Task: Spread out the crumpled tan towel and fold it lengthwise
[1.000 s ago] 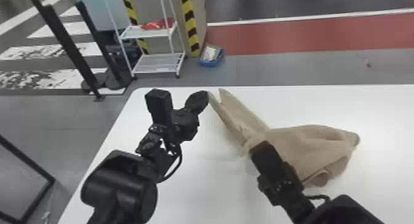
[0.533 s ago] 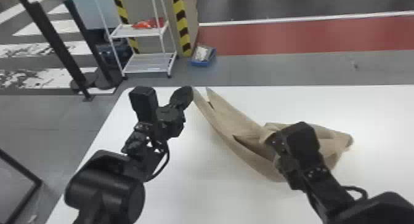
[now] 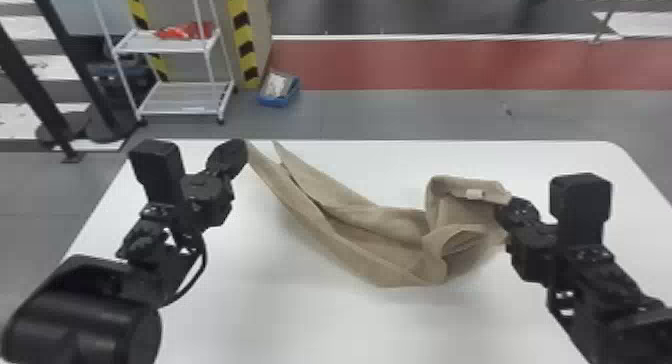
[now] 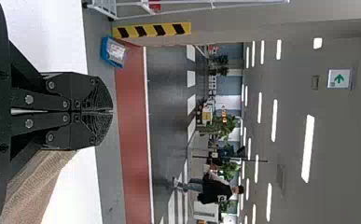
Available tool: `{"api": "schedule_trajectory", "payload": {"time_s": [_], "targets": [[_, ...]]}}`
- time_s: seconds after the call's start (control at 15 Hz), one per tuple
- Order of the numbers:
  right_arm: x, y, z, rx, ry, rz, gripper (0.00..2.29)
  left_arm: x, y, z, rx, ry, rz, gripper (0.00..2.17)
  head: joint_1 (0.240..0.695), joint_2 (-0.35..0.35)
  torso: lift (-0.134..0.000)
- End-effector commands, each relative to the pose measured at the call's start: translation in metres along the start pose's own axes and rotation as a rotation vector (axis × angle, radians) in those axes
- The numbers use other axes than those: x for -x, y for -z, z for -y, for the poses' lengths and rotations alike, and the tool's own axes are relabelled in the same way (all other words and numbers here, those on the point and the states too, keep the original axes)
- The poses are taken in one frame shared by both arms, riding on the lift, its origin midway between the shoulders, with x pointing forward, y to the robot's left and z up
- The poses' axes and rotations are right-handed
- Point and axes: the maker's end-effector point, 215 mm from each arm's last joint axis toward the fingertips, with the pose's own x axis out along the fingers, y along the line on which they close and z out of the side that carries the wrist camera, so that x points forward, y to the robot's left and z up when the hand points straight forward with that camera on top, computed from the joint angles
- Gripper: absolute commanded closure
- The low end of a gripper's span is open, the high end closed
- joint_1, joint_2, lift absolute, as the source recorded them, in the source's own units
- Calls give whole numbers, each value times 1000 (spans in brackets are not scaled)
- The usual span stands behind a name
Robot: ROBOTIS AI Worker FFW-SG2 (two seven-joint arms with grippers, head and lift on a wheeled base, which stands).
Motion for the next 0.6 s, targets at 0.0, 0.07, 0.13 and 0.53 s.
{"api": "schedule_trajectory", "payload": {"time_s": [0.0,0.07,0.13,0.53], "targets": [[-3,60,30,-18,47,-140,1379,0,1,3,-7,3,-2,1781,695,-15,-124],[0,77,38,-20,58,-176,1099,-1,1,5,-14,4,-1,1781,695,-31,-124],[4,91,46,-26,68,-200,589,-2,2,6,-14,5,-4,1781,695,-46,-124],[45,59,85,-112,71,-120,124,-3,6,7,-13,5,-10,1781,695,-129,-124]]}}
